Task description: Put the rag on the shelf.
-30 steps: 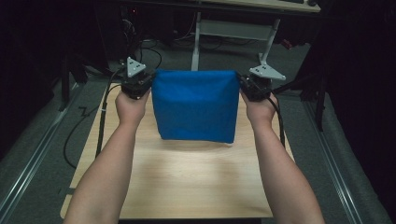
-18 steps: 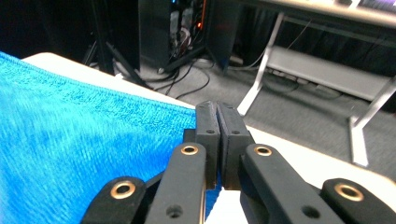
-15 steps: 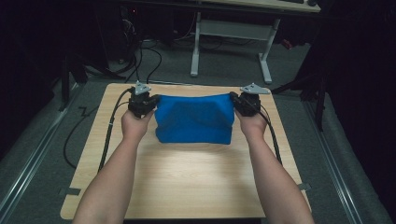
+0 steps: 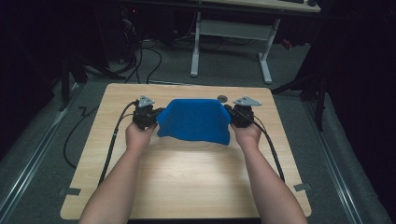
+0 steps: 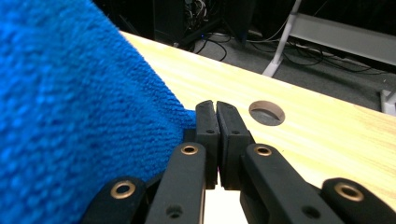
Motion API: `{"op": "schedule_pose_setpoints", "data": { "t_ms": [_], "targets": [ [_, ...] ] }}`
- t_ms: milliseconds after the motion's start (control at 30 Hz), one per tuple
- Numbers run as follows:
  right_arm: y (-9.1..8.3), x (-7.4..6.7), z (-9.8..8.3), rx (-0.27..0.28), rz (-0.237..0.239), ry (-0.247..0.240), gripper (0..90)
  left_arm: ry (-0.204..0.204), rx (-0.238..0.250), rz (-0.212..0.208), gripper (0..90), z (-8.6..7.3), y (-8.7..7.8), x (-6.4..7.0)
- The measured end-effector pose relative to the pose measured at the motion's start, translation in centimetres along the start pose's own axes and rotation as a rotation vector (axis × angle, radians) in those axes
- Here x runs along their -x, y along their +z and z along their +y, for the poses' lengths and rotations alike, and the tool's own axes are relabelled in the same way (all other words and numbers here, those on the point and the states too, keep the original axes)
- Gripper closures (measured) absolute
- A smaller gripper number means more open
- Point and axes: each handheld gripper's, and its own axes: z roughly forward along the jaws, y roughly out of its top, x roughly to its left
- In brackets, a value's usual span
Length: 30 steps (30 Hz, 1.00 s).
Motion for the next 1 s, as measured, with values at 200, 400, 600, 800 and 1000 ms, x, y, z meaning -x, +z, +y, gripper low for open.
{"op": "schedule_pose_setpoints", "data": {
  "t_ms": [200, 400, 600, 800, 1000],
  "targets": [
    [0.2, -0.3, -1.1, -0.011, 0.002, 0.004, 89.1, -0.008, -0.021, -0.02, 87.6, -1.2, 0.4, 0.3],
    [0.4, -0.3, -2.0, -0.038, -0.002, 0.002, 89.0, -0.03, -0.04, -0.032, 87.5, -2.3, 0.7, 0.3],
    [0.6, -0.2, -3.0, -0.062, -0.005, 0.01, 89.0, -0.038, -0.052, -0.037, 87.4, -3.1, 0.8, 0.3],
    [0.6, -0.4, -3.3, -0.067, -0.002, 0.008, 88.1, -0.064, -0.04, -0.046, 82.8, -3.3, 0.7, 0.2],
    [0.0, -0.2, -2.8, -0.051, -0.013, 0.005, 84.1, -0.085, -0.017, -0.029, 72.7, -2.8, -0.1, -0.1]
  ]
}}
